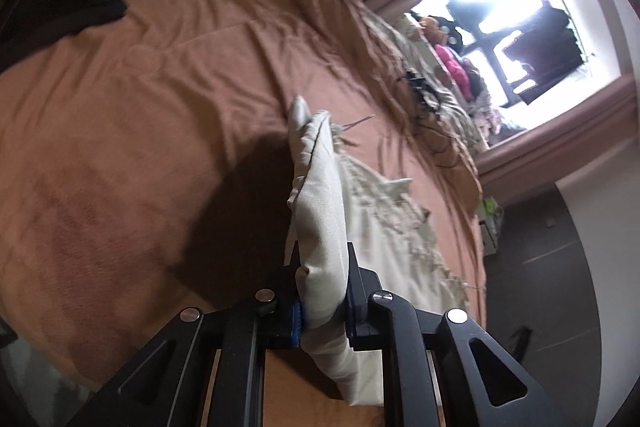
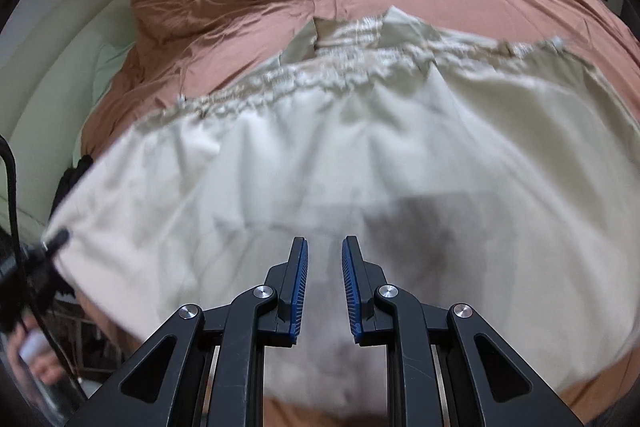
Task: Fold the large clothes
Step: 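Lift the held garment edge upward with the left gripper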
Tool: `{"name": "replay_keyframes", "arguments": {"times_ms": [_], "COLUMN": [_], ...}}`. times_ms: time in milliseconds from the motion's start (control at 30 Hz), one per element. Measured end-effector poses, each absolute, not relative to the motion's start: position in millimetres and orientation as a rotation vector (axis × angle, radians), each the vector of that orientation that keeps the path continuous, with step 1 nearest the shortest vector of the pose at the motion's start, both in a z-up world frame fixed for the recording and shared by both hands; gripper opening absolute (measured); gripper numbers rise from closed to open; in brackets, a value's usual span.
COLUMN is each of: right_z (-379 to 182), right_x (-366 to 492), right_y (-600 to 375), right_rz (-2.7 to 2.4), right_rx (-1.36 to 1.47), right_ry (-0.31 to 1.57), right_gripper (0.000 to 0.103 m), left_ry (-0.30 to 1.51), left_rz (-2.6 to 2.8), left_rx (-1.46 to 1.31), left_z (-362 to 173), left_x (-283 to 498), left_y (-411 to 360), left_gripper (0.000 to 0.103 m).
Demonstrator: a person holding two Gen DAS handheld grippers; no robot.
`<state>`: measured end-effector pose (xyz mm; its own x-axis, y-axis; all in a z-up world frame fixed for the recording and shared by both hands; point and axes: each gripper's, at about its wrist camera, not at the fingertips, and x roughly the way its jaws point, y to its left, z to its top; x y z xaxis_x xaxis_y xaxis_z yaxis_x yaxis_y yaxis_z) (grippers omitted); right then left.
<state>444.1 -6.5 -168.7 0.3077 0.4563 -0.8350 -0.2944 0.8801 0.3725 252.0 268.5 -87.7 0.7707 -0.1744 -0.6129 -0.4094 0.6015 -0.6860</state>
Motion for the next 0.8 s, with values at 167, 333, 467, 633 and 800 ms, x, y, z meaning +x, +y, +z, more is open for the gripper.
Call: {"name": "replay_keyframes", "arguments": {"times_ms": [167, 333, 467, 633, 800], "right_z": [-181.0, -193.8, -213.0, -225.7, -213.7], "right_x": [413.6, 383.1, 376.2, 380.8, 379.1], "right_y": [-14.4, -20.6, -19.9, -21.2, -46.6], "right_rz": [0.496, 0.511, 0.484, 0.481, 0.526], "right_rx": [0.163, 0.161, 0.151, 0.183, 0.282], "right_ry": [1.196, 1.218, 1.25, 1.28, 1.25], "right_gripper": [0.019, 0.019, 0.017, 0.015, 0.015], "left_ry": [0.674, 0.652, 0.646, 0.641, 0.631], "left_rz": [0.097, 0.049, -0.014, -0.101, -0.18], "left_rx": [-0.907, -0.865, -0.834, -0.776, -0.723], "left_z": [-60.5, -32.4, -11.8, 15.7, 45.5], "left_x": [263.2, 273.2, 284.0, 300.0, 317.4], "left_y": [255.3, 237.7, 215.0, 173.8, 134.4], "left_gripper": [0.015, 0.015, 0.014, 0.014, 0.014]}}
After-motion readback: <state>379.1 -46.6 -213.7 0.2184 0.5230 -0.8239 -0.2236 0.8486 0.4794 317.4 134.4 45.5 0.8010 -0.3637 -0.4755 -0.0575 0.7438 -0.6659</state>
